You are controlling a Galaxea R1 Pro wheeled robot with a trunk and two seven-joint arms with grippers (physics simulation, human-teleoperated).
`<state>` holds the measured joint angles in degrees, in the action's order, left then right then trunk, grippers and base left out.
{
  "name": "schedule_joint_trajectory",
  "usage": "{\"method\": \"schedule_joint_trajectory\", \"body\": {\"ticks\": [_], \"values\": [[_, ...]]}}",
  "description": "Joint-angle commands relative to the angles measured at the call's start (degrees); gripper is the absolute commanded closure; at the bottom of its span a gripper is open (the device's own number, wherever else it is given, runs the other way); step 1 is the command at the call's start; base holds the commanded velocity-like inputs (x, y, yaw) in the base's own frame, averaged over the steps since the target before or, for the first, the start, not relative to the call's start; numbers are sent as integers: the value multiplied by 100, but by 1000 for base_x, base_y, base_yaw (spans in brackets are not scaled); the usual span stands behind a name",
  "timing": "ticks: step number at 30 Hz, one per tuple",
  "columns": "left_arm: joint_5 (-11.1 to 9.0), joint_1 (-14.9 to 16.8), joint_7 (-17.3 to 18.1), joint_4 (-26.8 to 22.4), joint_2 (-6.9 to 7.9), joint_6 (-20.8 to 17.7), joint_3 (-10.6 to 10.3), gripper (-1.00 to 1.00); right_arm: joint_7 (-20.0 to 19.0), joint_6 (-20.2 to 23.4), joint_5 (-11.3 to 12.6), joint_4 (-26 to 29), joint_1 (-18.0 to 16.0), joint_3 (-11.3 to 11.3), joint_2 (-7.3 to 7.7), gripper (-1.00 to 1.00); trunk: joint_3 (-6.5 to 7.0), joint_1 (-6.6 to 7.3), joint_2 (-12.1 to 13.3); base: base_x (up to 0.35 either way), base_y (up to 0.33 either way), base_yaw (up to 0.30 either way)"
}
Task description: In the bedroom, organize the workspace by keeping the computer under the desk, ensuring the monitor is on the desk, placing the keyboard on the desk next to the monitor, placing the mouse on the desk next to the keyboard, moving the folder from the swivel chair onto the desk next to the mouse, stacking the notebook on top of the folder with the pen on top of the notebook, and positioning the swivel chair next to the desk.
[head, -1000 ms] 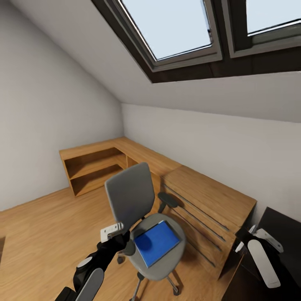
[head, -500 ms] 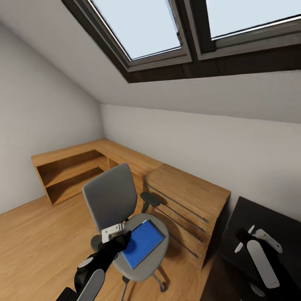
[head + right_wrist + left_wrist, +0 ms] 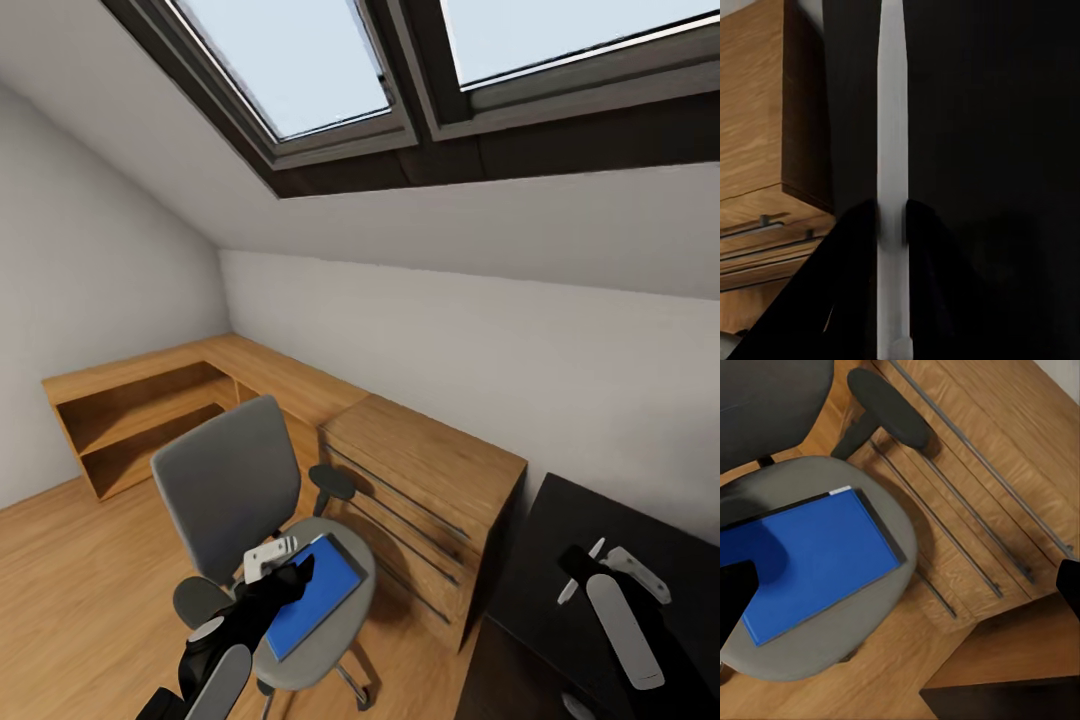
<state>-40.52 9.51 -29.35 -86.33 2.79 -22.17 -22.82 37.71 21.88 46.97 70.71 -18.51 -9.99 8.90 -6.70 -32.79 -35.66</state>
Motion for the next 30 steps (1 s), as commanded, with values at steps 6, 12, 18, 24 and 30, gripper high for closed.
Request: {"method": "schedule_joint_trajectory", "body": {"ticks": [6, 12, 18, 24, 30], "values": [[-41, 7, -53, -7, 2, -6, -36, -100, 26, 1, 19, -139, -12, 205, -1, 100, -11, -3, -10, 3, -7, 0], [-30, 7, -53, -15, 9, -3, -62, -100, 21, -32, 15, -192, -12, 235, -3, 100, -11, -3, -10, 0, 0, 0], [-27, 7, -53, -27, 11, 2, -126, -100, -19, -45, -45, -731, -235, 243, 22, 100, -11, -3, -10, 0, 0, 0], [-24, 7, -129, -31, 11, 10, -336, -100, -501, -127, -526, -1906, -863, 243, 38, 100, -11, -3, -10, 0, 0, 0], [-26, 7, -432, -33, 11, 31, -583, -100, -1180, -632, -1507, -3260, -1507, 236, 41, 100, -11, -3, -10, 0, 0, 0]]}}
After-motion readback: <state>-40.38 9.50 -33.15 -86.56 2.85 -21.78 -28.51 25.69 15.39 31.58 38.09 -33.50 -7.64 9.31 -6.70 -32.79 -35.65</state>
